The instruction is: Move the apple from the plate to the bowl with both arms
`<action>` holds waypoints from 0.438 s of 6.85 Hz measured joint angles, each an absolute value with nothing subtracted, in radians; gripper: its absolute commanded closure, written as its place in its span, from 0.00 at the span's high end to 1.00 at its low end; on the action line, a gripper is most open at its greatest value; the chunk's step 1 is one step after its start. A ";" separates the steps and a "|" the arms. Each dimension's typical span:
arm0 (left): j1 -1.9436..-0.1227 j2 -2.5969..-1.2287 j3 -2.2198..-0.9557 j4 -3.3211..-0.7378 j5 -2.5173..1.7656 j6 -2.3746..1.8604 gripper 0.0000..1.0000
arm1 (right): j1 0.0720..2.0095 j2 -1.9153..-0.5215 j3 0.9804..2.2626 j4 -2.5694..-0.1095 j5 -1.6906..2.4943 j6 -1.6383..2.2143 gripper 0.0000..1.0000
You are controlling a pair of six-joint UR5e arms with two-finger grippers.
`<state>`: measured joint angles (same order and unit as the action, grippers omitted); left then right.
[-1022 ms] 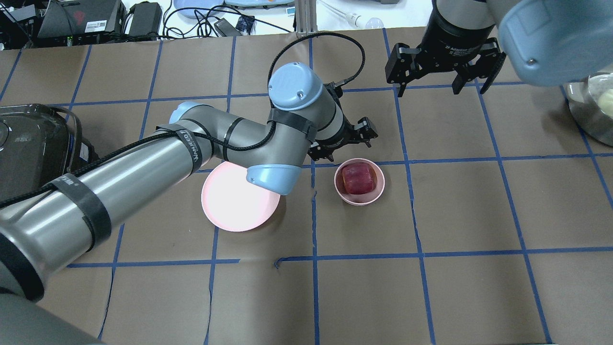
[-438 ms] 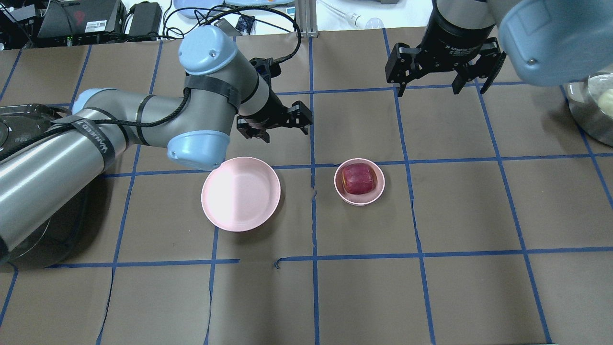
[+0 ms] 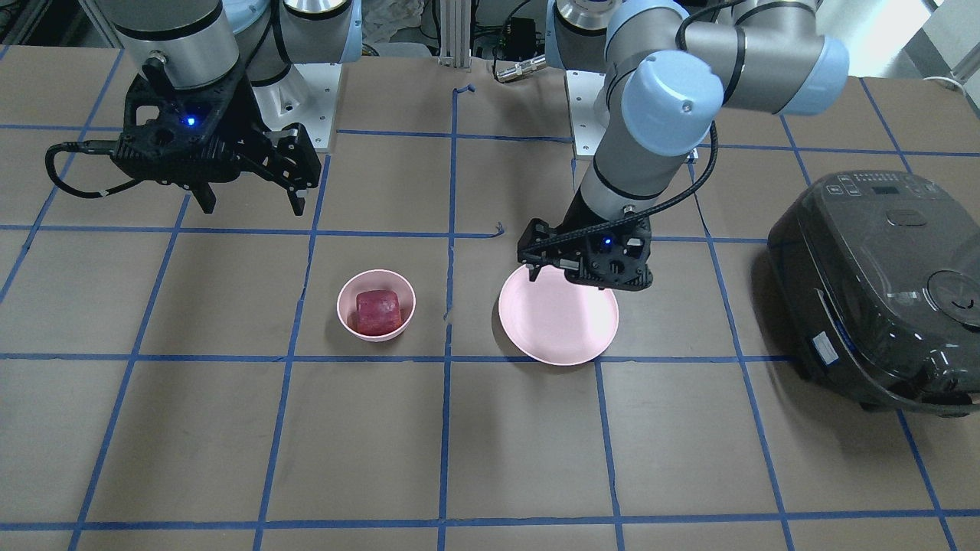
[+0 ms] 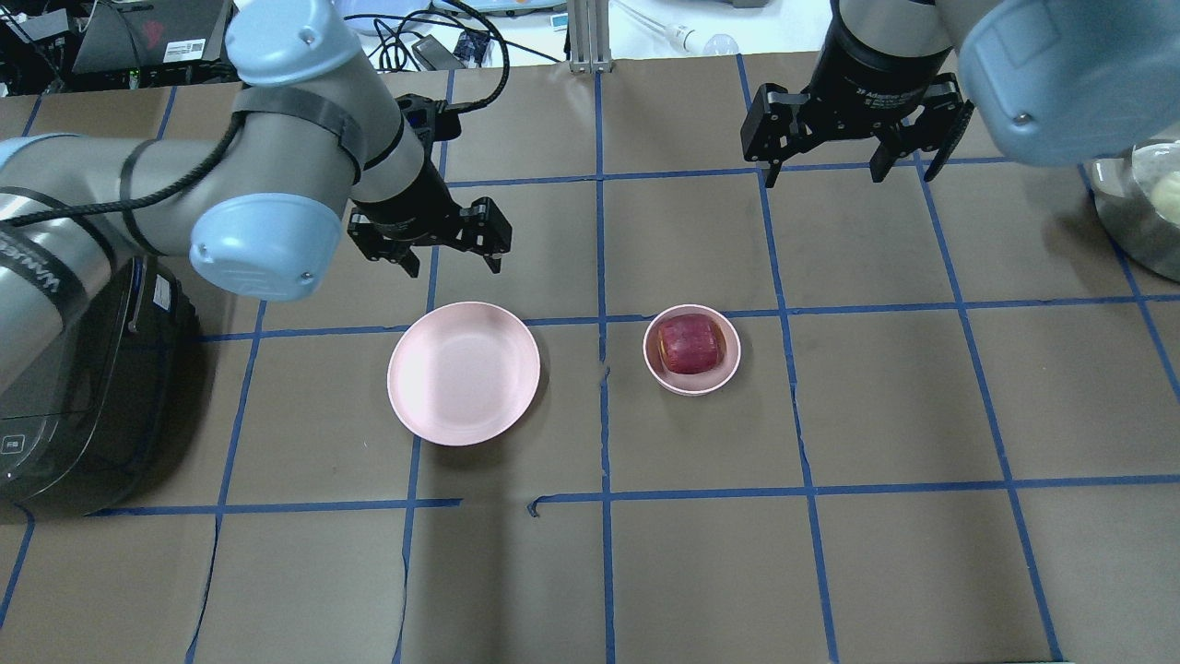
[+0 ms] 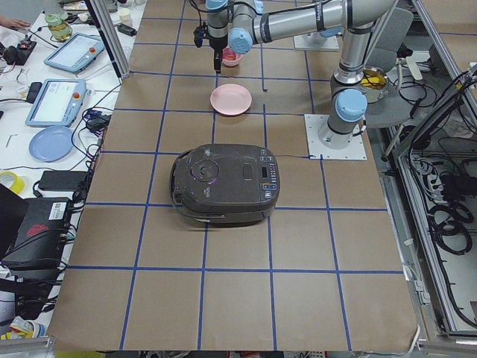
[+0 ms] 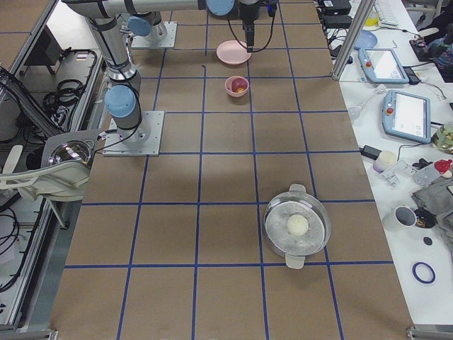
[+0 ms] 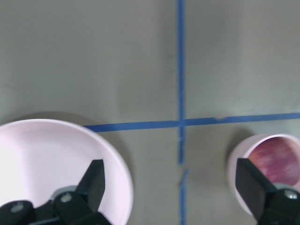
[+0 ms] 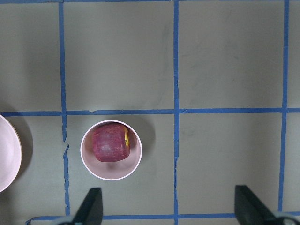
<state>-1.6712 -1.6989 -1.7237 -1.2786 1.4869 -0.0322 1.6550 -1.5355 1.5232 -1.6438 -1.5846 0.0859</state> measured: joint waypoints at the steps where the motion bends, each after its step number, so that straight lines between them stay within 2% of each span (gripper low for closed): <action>1: -1.655 -1.652 -1.685 -1.375 1.528 0.006 1.00 | 1.655 -1.536 1.523 -1.644 -1.585 0.086 1.00; 3: -1.621 -1.608 -1.601 -1.486 1.549 0.029 1.00 | 1.655 -1.536 1.523 -1.643 -1.584 0.086 1.00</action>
<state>-1.6215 -1.6082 -1.6014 -1.4862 1.5487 0.0292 1.6552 -1.5355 1.5232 -1.6430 -1.5836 0.0859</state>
